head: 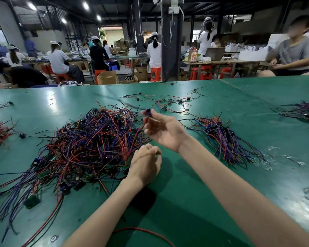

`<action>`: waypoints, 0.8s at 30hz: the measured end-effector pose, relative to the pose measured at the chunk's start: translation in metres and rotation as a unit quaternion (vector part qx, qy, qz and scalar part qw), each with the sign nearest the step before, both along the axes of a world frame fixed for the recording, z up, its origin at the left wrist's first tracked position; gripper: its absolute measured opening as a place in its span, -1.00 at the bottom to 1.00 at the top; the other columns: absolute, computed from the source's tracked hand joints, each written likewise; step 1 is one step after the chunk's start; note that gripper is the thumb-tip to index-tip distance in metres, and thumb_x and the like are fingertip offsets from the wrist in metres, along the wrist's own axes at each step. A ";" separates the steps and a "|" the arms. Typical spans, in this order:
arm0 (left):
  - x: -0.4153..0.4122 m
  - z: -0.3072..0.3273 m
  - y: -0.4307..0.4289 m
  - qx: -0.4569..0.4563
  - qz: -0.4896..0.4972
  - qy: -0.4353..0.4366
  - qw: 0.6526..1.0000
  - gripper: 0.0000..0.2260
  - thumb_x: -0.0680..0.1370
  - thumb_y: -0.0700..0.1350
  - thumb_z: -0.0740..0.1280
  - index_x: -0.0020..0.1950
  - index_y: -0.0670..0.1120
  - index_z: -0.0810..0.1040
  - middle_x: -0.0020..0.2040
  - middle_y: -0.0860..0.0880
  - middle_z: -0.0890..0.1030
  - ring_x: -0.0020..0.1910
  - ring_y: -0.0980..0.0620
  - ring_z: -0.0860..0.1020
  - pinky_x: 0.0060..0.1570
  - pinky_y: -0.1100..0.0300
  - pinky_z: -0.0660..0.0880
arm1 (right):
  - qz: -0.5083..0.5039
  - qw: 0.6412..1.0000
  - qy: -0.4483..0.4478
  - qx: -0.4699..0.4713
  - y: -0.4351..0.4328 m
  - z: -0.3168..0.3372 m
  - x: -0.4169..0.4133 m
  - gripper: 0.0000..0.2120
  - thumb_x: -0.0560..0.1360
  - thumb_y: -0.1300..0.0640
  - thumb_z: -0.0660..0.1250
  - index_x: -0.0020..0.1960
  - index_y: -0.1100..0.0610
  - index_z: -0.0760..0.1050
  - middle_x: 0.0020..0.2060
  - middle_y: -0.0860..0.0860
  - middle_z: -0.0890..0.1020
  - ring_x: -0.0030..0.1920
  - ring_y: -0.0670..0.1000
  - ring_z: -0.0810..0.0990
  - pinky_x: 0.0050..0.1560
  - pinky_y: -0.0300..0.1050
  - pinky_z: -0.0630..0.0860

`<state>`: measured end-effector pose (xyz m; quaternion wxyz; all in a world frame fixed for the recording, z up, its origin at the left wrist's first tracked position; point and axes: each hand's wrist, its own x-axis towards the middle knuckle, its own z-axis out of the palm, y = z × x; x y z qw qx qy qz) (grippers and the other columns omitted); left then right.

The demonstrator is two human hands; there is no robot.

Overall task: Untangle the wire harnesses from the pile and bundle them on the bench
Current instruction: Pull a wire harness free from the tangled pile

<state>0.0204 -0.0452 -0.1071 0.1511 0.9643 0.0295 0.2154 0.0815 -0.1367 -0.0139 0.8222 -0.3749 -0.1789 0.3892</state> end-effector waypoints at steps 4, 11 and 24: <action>0.000 0.005 0.003 -0.150 0.011 -0.056 0.987 -0.86 0.55 -0.20 0.26 0.05 -0.11 0.59 0.00 -0.09 0.59 -0.02 -0.11 0.55 0.03 0.12 0.41 | -0.058 0.995 0.060 0.054 -0.030 -0.007 0.015 -0.72 0.45 0.18 0.27 0.10 0.25 0.56 -0.25 0.08 0.56 -0.33 -0.03 0.49 -0.24 -0.18 0.55; -0.001 0.021 0.000 -0.459 -0.045 -0.170 0.871 -0.87 0.64 -0.24 0.17 0.02 -0.12 0.51 -0.22 -0.02 0.56 -0.33 0.20 0.53 -0.30 0.30 0.51 | -0.055 0.997 0.049 -0.023 -0.055 -0.040 0.016 -0.75 0.57 0.26 0.10 0.11 0.26 0.52 -0.31 0.13 0.60 -0.37 0.00 0.55 -0.26 -0.16 0.61; -0.006 0.029 -0.008 -0.665 -0.090 0.053 0.740 -0.92 0.48 -0.20 0.42 -0.07 -0.18 0.58 -0.30 -0.06 0.65 -0.48 0.12 0.53 -0.45 0.30 0.53 | -0.098 0.984 -0.019 -0.147 -0.056 -0.057 -0.001 -0.76 0.52 0.34 0.08 -0.10 0.24 0.53 -0.36 0.06 0.60 -0.42 -0.05 0.59 -0.33 -0.25 0.58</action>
